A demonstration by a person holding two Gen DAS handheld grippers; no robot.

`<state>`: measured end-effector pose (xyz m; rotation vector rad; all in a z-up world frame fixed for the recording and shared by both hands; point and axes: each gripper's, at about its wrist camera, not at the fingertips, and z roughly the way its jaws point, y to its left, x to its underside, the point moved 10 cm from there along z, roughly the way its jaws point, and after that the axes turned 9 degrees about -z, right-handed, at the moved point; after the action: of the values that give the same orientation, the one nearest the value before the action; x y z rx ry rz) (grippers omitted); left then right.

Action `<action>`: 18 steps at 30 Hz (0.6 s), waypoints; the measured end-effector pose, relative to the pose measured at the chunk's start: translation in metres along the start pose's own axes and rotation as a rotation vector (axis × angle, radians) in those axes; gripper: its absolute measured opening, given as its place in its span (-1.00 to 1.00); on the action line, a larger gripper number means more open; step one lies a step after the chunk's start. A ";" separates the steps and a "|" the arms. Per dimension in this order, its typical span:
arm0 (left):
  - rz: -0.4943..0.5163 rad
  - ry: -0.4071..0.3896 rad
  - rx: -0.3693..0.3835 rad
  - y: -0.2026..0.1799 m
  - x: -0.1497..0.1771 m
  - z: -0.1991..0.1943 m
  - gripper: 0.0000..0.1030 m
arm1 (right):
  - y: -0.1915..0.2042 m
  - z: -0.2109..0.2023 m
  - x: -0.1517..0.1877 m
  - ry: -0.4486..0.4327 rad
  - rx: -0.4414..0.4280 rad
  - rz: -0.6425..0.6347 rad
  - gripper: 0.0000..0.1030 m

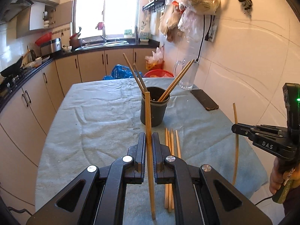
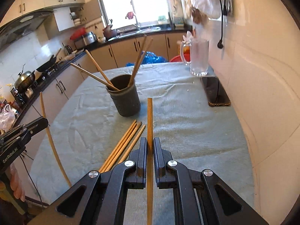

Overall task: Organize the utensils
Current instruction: 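Lift the held chopsticks upright with both grippers toward the black cup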

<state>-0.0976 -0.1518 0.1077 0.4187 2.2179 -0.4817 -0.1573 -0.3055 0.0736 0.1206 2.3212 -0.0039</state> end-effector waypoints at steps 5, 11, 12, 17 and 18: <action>-0.021 -0.045 0.000 0.002 0.004 -0.023 -0.88 | 0.007 -0.024 0.005 -0.045 0.012 -0.039 -0.86; -0.057 -0.087 -0.006 0.008 0.005 -0.046 -0.89 | 0.014 -0.043 0.007 -0.087 0.021 -0.063 -0.86; -0.064 -0.092 -0.006 0.009 0.005 -0.049 -0.89 | 0.015 -0.045 0.006 -0.094 0.021 -0.063 -0.86; -0.114 -0.123 -0.016 0.021 0.005 -0.064 -0.89 | 0.014 -0.052 0.004 -0.134 0.026 -0.052 -0.86; -0.121 -0.130 -0.022 0.023 0.003 -0.067 -0.89 | 0.014 -0.052 0.004 -0.139 0.031 -0.052 -0.86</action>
<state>-0.1329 -0.0993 0.1406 0.2355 2.1281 -0.5335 -0.1966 -0.2893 0.1069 0.0732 2.1850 -0.0716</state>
